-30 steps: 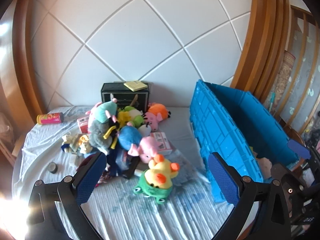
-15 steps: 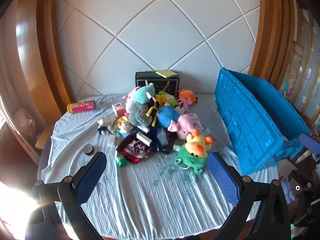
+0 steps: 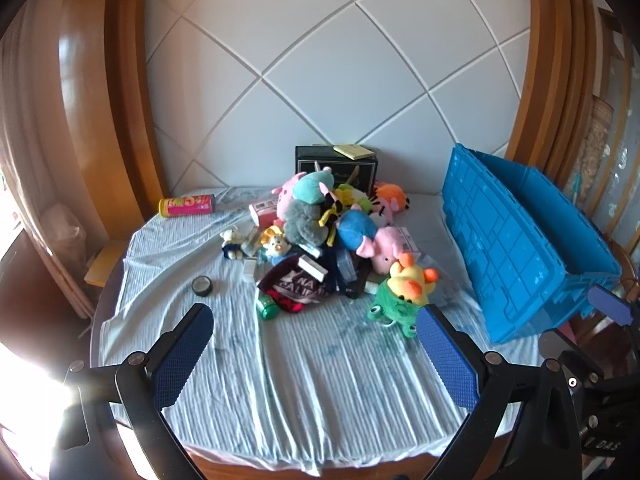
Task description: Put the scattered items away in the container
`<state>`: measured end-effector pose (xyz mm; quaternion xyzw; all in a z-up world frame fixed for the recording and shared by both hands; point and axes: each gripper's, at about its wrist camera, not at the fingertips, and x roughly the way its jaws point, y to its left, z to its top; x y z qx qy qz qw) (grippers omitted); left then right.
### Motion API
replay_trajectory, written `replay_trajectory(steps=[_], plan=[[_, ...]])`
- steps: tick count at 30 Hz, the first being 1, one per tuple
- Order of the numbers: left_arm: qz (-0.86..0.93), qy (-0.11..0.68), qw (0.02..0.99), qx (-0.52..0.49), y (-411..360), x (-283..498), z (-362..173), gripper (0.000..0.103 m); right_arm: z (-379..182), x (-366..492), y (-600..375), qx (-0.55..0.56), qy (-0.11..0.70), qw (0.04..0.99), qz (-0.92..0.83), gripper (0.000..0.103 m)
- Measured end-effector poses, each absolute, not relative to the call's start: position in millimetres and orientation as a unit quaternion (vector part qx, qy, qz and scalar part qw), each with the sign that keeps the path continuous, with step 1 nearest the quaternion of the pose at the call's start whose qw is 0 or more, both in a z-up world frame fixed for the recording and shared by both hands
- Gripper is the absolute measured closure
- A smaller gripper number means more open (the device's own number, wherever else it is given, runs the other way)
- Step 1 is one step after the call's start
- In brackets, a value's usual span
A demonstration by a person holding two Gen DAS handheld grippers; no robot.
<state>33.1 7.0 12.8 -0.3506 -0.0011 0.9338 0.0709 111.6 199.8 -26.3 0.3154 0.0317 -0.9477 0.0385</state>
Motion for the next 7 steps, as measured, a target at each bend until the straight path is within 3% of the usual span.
replay_trajectory(steps=[7], plan=[[0.94,-0.006,0.058,-0.336,5.8,44.1,13.9,0.0,-29.7,113.0,206.5,0.32,0.03,0.042,-0.946,0.0]])
